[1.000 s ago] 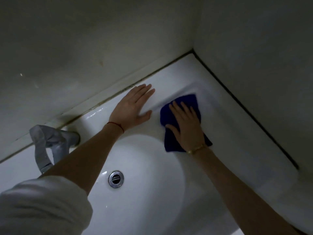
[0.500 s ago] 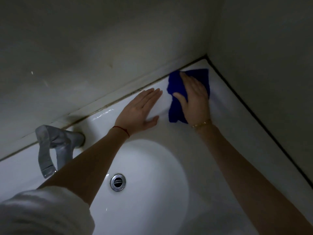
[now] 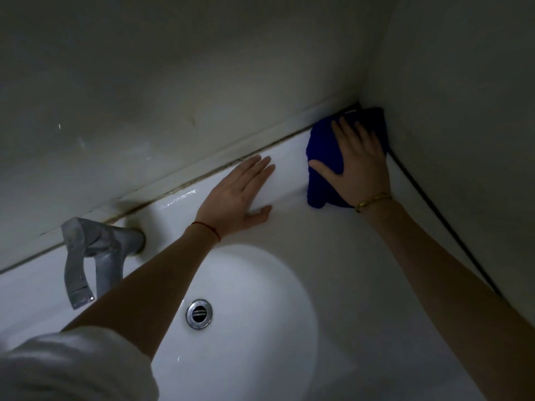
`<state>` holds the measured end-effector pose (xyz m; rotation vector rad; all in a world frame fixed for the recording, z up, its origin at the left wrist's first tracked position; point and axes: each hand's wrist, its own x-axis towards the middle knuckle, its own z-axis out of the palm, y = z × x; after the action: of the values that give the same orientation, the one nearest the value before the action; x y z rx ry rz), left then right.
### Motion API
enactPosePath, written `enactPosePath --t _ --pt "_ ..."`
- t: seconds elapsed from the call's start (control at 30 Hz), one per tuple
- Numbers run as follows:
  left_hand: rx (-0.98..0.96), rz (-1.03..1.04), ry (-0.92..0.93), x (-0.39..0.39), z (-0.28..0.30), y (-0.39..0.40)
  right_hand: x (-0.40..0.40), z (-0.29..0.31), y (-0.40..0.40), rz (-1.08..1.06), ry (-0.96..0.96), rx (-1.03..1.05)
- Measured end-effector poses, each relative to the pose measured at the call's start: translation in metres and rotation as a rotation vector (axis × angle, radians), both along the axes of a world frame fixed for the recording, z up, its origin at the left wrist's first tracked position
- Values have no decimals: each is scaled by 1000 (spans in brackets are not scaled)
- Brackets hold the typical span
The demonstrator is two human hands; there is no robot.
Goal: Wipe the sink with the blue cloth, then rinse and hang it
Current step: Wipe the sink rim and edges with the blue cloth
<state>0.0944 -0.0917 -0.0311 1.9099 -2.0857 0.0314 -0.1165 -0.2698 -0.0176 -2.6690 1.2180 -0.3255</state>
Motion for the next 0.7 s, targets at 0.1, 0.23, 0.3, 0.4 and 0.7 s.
enactPosePath --t 0.1,0.23,0.3,0.4,0.7 --pt "-14 -14 3 1 0 1 -18 -2 8 -42 9 19" --pt "-20 -30 -12 -1 2 3 -52 -4 36 -95 19 0" --pt "-42 -63 -30 -2 2 3 -73 -4 55 -142 43 -18" --pt "-77 -145 -50 -13 4 5 -110 -2 88 -215 72 -10" --pt "85 -397 70 -116 -19 16 -171 -1 135 -318 138 33"
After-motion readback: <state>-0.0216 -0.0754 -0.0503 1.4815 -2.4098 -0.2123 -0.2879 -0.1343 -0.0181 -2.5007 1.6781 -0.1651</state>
